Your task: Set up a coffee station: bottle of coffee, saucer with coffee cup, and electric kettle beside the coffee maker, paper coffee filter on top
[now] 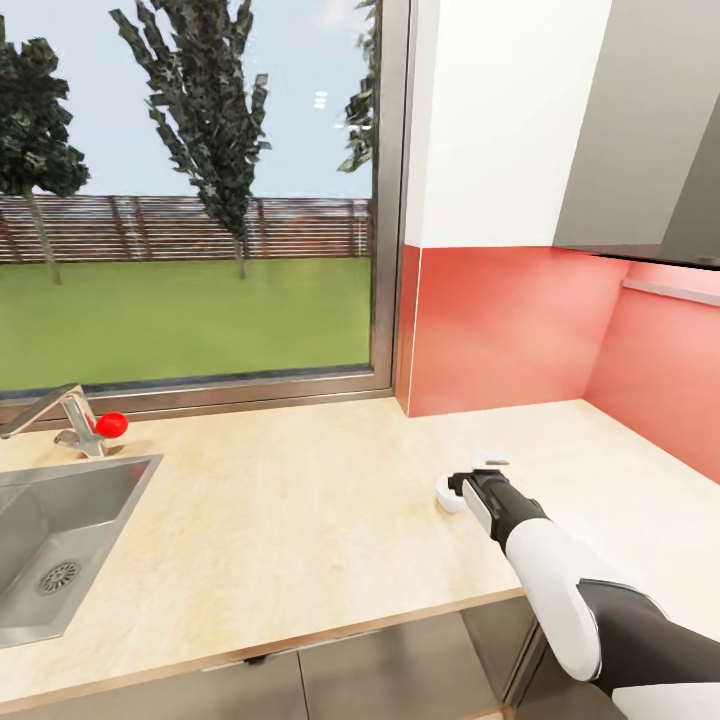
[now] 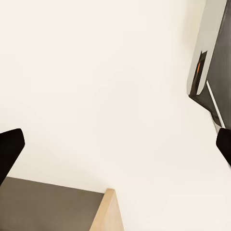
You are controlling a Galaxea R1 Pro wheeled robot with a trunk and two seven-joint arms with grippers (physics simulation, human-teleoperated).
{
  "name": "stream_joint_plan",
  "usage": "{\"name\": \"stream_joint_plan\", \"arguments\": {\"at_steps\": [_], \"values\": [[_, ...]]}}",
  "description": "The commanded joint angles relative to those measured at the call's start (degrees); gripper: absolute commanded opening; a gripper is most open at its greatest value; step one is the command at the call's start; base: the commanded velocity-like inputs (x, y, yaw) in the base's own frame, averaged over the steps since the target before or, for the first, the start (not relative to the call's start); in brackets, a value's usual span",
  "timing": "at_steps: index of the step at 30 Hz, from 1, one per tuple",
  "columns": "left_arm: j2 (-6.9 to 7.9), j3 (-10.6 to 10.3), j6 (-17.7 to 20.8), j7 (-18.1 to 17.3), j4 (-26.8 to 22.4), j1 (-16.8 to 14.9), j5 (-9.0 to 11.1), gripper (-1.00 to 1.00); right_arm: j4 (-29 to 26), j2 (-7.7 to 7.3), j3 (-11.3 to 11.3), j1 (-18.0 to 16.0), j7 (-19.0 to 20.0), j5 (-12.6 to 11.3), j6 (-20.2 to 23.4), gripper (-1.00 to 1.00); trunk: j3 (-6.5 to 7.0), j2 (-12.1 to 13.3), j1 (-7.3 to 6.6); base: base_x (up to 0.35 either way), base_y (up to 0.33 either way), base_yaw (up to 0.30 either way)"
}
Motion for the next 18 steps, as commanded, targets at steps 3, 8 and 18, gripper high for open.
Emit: {"name": "stream_joint_plan", "arguments": {"at_steps": [3, 8, 18], "values": [[0.0, 0.09, 0.16, 0.09, -0.19, 0.04, 0.26, 1.0, 0.26, 0.07, -0.4, -0.04, 0.04, 0.59, 0.36, 1.0, -0.12, -0.12, 0.04, 0.0, 0.0, 0.0], [0.03, 0.09, 0.15, 0.09, -0.19, 0.04, 0.28, 1.0, 1.62, 0.07, -0.4, -0.04, 0.04, 0.58, 0.36, 1.0, -0.12, -0.12, 0.04, 0.0, 0.0, 0.0], [0.04, 0.09, 0.13, 0.09, -0.25, 0.04, 0.3, 1.0, 3.47, 0.07, -0.4, -0.04, 0.04, 0.55, 0.25, 1.0, -0.12, -0.12, 0.04, 0.0, 0.0, 0.0]]}}
